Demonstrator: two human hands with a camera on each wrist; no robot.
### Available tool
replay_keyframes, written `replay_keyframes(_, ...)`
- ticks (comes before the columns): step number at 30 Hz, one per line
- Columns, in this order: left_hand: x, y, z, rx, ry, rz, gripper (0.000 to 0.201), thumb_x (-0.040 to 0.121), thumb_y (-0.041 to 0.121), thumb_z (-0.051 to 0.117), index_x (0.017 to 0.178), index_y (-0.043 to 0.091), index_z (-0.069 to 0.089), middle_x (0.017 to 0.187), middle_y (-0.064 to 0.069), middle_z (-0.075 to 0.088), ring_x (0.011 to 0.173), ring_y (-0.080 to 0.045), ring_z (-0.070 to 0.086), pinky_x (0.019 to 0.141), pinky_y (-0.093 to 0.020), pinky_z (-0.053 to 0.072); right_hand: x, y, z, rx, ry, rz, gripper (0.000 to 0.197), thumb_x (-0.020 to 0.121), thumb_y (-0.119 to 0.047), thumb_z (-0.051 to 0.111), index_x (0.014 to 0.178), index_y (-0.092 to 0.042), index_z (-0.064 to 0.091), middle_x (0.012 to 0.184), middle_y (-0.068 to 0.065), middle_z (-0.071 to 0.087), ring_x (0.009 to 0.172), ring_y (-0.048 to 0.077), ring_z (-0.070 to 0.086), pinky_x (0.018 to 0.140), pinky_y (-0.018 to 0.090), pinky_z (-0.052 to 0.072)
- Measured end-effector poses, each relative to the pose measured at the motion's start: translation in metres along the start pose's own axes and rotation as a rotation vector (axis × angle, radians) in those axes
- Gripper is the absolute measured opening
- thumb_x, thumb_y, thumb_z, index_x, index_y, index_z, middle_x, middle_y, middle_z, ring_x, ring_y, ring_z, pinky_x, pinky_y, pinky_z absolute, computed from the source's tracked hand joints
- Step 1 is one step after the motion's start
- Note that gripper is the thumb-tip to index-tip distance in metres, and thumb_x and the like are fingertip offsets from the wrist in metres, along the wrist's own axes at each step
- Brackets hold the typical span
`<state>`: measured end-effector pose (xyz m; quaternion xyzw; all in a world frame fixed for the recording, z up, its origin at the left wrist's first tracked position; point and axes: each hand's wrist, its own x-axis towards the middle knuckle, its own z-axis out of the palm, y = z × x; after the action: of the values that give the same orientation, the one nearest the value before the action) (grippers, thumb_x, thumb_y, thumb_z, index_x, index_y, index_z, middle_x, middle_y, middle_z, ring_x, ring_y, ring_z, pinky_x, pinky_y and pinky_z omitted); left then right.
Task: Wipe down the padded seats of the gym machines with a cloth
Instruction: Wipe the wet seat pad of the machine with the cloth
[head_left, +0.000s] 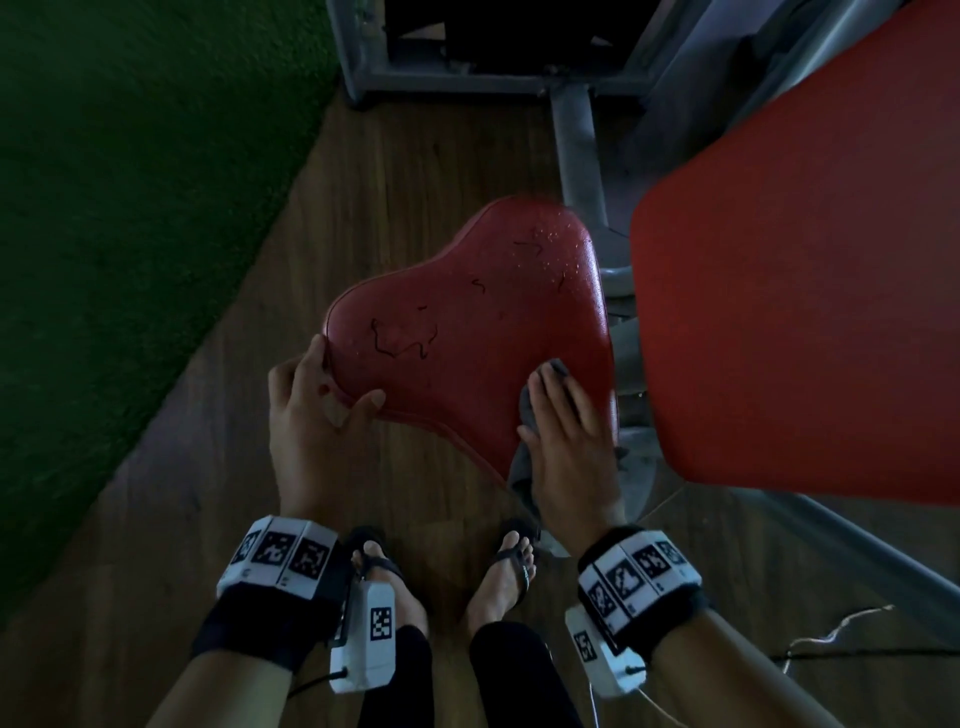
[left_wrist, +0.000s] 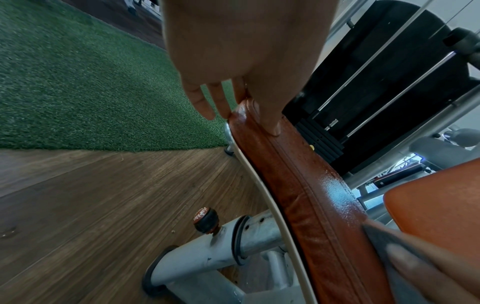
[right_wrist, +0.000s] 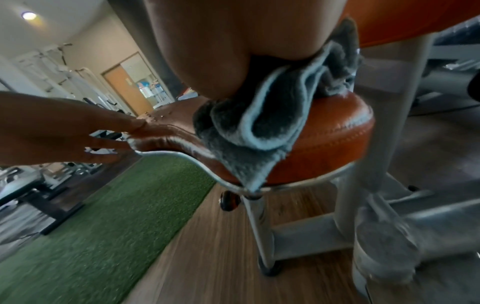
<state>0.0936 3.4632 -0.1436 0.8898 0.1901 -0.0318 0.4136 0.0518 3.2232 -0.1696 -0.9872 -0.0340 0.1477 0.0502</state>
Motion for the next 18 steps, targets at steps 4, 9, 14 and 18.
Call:
replay_keyframes(4, 0.0, 0.0, 0.0, 0.001, 0.002, 0.003, 0.079, 0.079, 0.026, 0.079, 0.147, 0.019, 0.04, 0.132, -0.003, 0.044, 0.108, -0.006, 0.042, 0.083, -0.029, 0.042, 0.033, 0.002, -0.013, 0.143, 0.106, 0.026, 0.059, 0.102, -0.039, 0.015, 0.153, -0.009, 0.023, 0.162, 0.005, 0.017, 0.151, 0.02, 0.007, 0.121, 0.039, 0.017)
replay_keyframes(9, -0.001, -0.002, 0.002, 0.004, 0.012, 0.016, 0.078, 0.079, 0.025, 0.079, 0.147, 0.018, 0.04, 0.133, -0.004, 0.043, 0.108, -0.005, 0.042, 0.082, -0.027, 0.04, 0.058, 0.0, -0.017, 0.198, 0.143, 0.019, 0.061, 0.101, -0.04, 0.017, 0.153, -0.009, 0.025, 0.162, 0.006, 0.018, 0.15, 0.022, 0.009, 0.121, 0.039, 0.016)
replay_keyframes(14, -0.001, -0.003, 0.003, 0.017, 0.015, 0.019, 0.078, 0.08, 0.025, 0.078, 0.148, 0.018, 0.039, 0.132, -0.004, 0.043, 0.109, -0.006, 0.041, 0.084, -0.027, 0.039, 0.029, -0.002, -0.014, 0.17, 0.096, -0.155, 0.057, 0.103, -0.038, 0.021, 0.154, -0.012, 0.019, 0.163, 0.0, 0.011, 0.151, 0.017, 0.003, 0.121, 0.039, 0.013)
replay_keyframes(18, -0.001, -0.003, 0.003, 0.02, 0.016, 0.014, 0.078, 0.08, 0.027, 0.078, 0.147, 0.019, 0.04, 0.131, -0.003, 0.043, 0.109, -0.006, 0.042, 0.084, -0.028, 0.04, 0.033, -0.006, -0.014, 0.216, 0.079, -0.216, 0.057, 0.102, -0.036, 0.024, 0.152, -0.01, 0.024, 0.162, 0.003, 0.017, 0.15, 0.02, 0.009, 0.12, 0.042, 0.019)
